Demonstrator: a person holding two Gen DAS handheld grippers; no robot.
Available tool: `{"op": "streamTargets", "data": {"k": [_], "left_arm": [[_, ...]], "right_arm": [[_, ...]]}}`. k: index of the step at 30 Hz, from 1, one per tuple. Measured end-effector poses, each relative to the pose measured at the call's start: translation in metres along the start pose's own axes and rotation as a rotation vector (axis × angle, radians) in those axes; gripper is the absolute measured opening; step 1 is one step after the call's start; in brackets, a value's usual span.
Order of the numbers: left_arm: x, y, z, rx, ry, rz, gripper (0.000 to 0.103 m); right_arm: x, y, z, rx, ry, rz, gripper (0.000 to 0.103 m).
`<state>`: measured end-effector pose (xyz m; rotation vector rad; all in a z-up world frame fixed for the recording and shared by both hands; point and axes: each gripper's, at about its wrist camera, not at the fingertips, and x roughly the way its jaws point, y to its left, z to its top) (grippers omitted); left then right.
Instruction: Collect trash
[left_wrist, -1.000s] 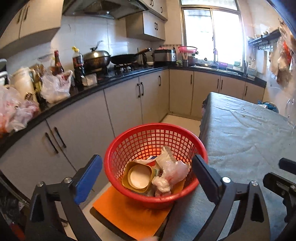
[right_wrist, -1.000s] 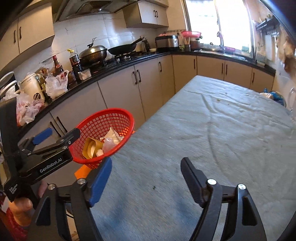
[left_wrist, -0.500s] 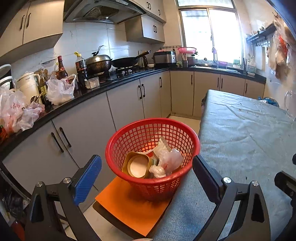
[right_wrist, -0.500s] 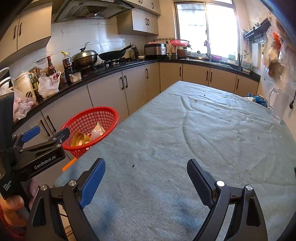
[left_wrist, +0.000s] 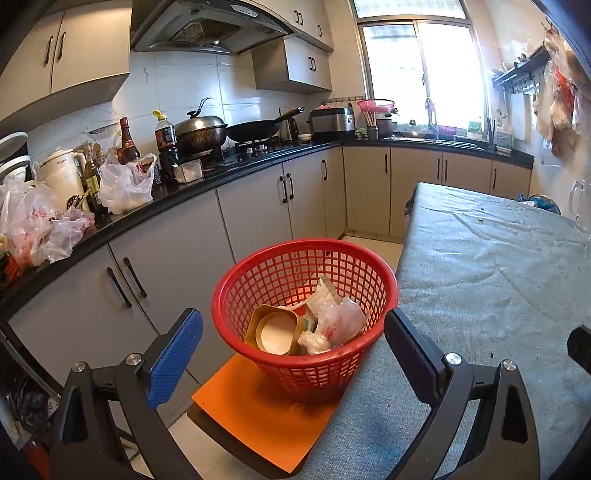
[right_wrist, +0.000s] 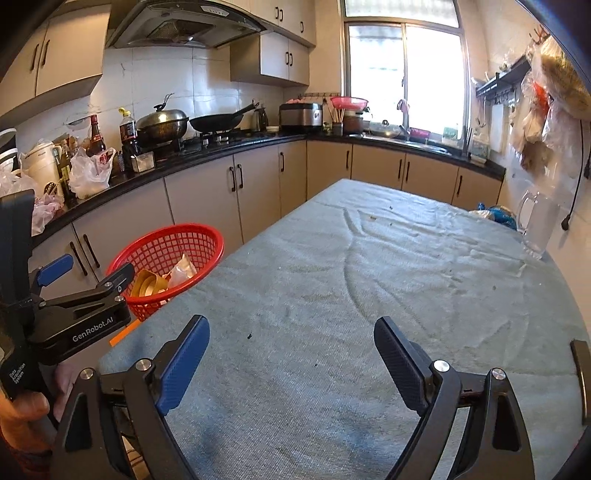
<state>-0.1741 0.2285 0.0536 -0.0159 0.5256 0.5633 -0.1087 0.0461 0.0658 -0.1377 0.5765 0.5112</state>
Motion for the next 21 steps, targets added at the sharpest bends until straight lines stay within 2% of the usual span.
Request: {"op": "streamTargets", "data": {"k": [8, 15, 21], "left_arm": [[-0.004, 0.004, -0.003, -0.008, -0.007, 0.010, 0.098], [-0.009, 0.004, -0.003, -0.015, -0.026, 0.006, 0.098], [-0.010, 0.003, -0.003, -0.015, -0.035, 0.011, 0.098]], "right_arm": [[-0.006, 0.003, 0.000, -0.012, -0.022, -0.005, 0.095], [-0.018, 0.003, 0.002, -0.006, -0.077, -0.014, 0.096], [-0.017, 0.003, 0.003, -0.012, -0.073, -0.014, 0.097]]}}
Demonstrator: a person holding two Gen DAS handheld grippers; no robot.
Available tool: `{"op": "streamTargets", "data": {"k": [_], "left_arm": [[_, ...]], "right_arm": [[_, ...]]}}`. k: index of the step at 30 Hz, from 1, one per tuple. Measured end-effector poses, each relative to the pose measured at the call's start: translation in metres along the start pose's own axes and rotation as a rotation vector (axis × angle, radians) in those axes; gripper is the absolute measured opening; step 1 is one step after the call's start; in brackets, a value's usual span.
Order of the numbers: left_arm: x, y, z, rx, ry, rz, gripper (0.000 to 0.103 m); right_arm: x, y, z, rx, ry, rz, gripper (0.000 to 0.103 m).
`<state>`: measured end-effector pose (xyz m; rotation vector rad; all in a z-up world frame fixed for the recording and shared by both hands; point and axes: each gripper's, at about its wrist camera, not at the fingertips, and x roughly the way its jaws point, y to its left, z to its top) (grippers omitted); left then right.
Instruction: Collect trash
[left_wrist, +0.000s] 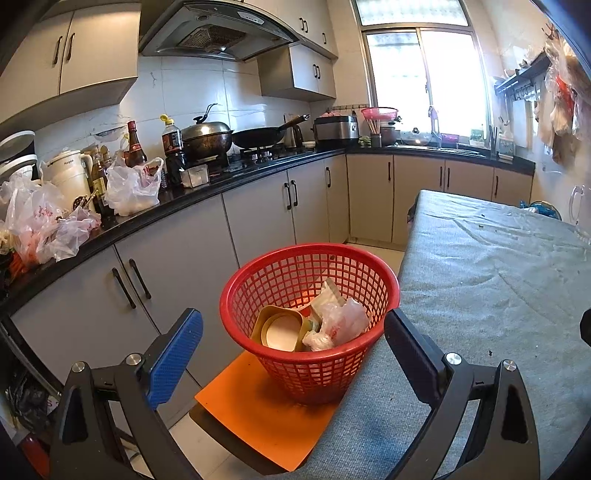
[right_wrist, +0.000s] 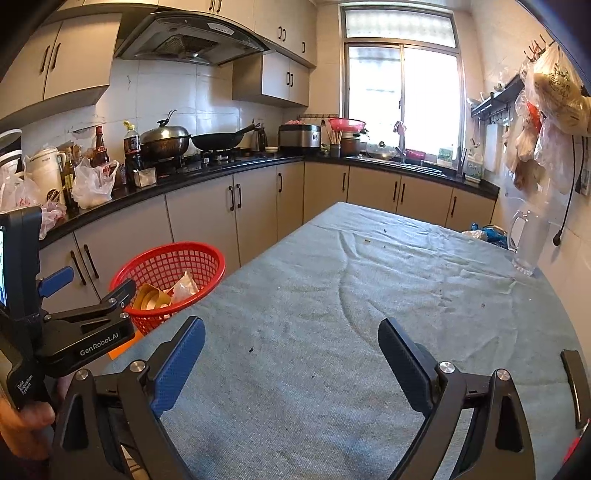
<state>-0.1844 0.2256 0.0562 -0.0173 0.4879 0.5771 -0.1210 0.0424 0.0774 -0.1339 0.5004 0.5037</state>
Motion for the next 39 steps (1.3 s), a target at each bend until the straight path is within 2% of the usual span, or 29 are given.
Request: {"op": "streamTargets", "data": {"k": [39], "left_arm": [[-0.0031, 0.0007, -0.0015, 0.009, -0.009, -0.012, 0.098]], "right_arm": [[0.0033, 0.0024, -0.0071, -0.006, 0.021, 0.002, 0.097]]}}
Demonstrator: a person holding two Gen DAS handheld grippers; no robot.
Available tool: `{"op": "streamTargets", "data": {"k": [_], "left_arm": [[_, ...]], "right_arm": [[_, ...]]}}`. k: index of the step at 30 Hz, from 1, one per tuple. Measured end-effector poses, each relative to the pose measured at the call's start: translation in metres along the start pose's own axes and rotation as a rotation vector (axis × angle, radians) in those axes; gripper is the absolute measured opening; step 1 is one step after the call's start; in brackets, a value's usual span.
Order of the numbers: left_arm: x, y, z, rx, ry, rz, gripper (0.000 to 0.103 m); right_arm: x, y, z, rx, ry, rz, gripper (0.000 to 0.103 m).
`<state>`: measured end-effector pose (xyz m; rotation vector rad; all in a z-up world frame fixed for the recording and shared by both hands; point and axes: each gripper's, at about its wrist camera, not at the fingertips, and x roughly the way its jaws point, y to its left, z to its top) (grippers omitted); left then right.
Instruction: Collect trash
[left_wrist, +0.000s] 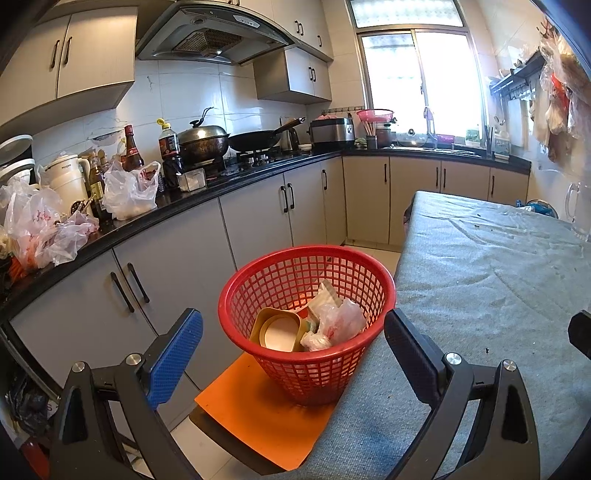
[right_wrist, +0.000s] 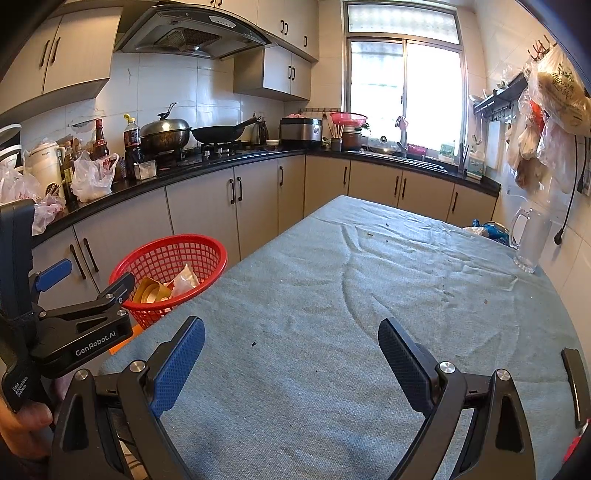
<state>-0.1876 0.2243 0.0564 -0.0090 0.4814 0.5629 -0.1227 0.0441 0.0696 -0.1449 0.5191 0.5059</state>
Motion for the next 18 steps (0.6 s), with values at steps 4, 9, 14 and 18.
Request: {"op": "streamTargets", "data": {"k": [4, 9, 14, 18], "left_arm": [[0.0007, -0.0007, 0.0006, 0.003, 0.002, 0.002, 0.098], [0.0010, -0.0009, 0.0008, 0.004, 0.002, 0.000, 0.098], [0.0017, -0.0026, 0.0011, 0.010, 0.005, -0.003, 0.098], [0.0022, -0.0039, 0.0008, 0.011, 0.008, -0.007, 0.098]], "right_arm": [[0.0013, -0.0037, -0.0015, 0.004, -0.002, 0.001, 0.097], [0.0023, -0.0050, -0.0024, 0.005, 0.005, 0.003, 0.097], [0.0023, -0.0051, -0.0025, 0.008, 0.006, 0.003, 0.097], [0.0034, -0.0069, -0.0038, 0.009, 0.013, 0.004, 0.097]]}}
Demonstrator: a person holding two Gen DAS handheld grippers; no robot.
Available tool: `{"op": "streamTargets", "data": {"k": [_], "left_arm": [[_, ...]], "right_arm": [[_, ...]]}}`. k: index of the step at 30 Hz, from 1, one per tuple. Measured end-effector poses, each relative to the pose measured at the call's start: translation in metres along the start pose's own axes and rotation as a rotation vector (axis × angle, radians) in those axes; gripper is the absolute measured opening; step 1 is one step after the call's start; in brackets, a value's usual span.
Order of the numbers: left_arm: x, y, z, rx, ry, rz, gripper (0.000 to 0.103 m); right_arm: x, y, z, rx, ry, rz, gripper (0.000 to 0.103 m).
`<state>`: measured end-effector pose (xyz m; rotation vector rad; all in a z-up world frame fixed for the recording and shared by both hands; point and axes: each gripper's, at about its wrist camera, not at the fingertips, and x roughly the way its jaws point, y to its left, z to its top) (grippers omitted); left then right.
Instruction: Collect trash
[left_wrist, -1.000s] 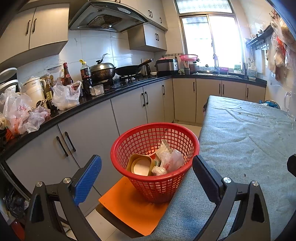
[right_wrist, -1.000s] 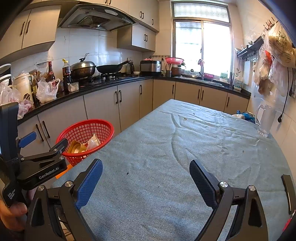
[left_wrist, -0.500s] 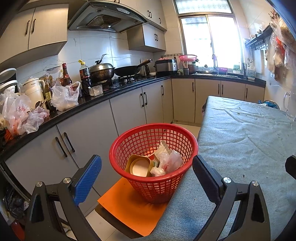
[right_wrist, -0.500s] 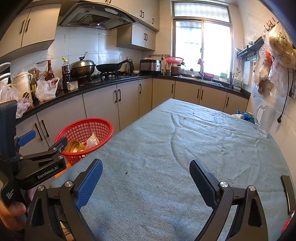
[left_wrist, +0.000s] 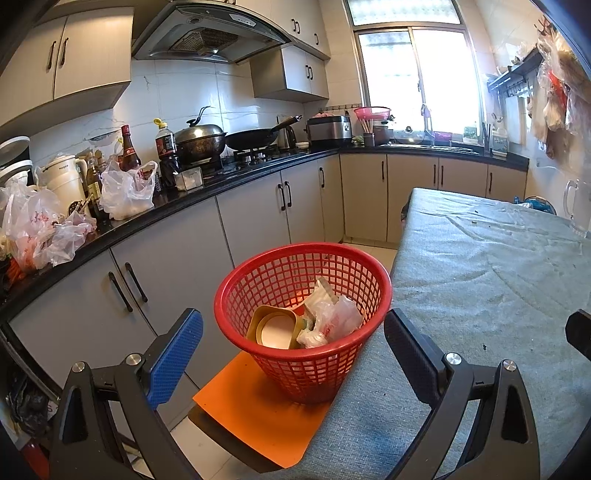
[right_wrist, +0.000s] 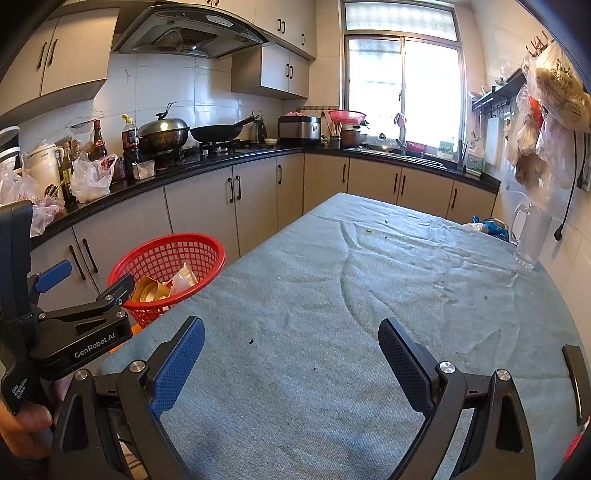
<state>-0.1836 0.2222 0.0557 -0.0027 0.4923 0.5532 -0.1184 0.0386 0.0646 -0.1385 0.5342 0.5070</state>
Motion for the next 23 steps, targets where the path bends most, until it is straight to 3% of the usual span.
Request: {"op": "streamTargets", "data": {"k": [17, 20, 23], "left_arm": [[0.002, -0.014, 0.000, 0.034, 0.002, -0.021, 0.098], [0.002, -0.030, 0.005, 0.057, 0.021, -0.102, 0.098], [0.003, -0.058, 0.012, 0.097, 0.064, -0.219, 0.098]], "right_arm": [[0.006, -0.014, 0.001, 0.032, 0.024, -0.008, 0.097], [0.009, -0.033, 0.001, 0.067, 0.043, -0.019, 0.097], [0.010, -0.070, 0.000, 0.141, 0.064, -0.100, 0.098]]}}
